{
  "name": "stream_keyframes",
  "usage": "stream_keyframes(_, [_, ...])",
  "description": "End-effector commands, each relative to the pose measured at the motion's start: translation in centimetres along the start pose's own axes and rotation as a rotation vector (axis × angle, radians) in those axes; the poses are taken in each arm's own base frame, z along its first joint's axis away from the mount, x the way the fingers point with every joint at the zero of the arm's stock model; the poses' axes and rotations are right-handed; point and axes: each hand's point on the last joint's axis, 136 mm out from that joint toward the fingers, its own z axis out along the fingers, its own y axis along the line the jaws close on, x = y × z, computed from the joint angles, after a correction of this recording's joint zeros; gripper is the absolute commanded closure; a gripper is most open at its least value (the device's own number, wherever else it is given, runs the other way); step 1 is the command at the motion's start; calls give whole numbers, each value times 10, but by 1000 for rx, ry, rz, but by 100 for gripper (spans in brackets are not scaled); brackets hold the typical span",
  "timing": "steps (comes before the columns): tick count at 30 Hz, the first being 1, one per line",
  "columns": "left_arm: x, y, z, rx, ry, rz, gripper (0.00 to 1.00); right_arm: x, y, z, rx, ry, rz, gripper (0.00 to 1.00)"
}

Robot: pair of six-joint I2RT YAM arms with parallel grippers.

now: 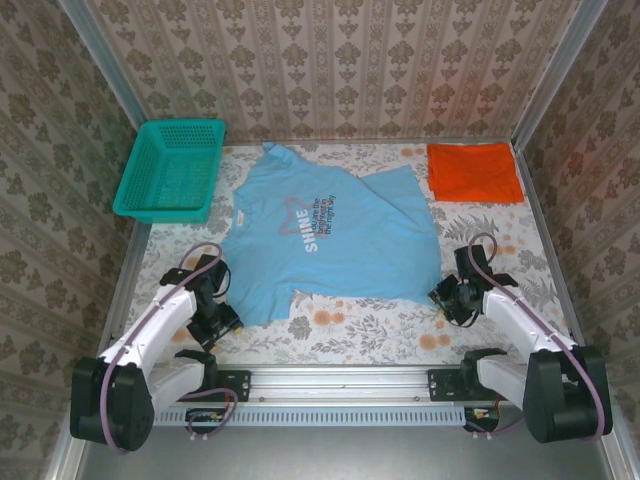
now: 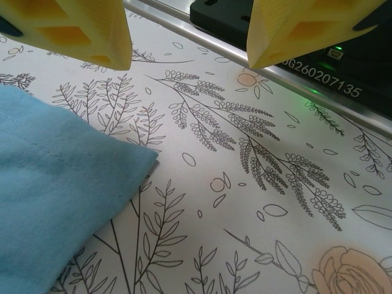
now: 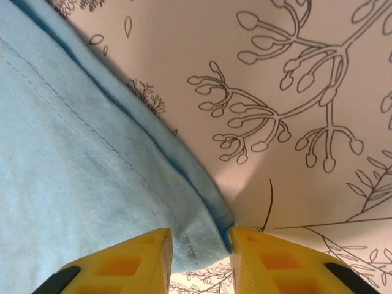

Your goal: Fold and stack the t-shirts

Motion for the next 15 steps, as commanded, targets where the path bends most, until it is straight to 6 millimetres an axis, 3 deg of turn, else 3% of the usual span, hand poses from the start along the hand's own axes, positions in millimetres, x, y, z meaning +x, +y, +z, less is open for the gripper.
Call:
stream_keyframes(1, [-1,2,-4,-26,-3,20,49,-9,1,-2,15,-37,8,71])
stream_keyframes(8, [-1,1,-2,-37,-2,25,52,-5,-15,4,82,-14,-4,93])
stream_keyframes(15, [-3,-7,1,-41,-8,45,52,-3,-17,1,81,-18,-27,100])
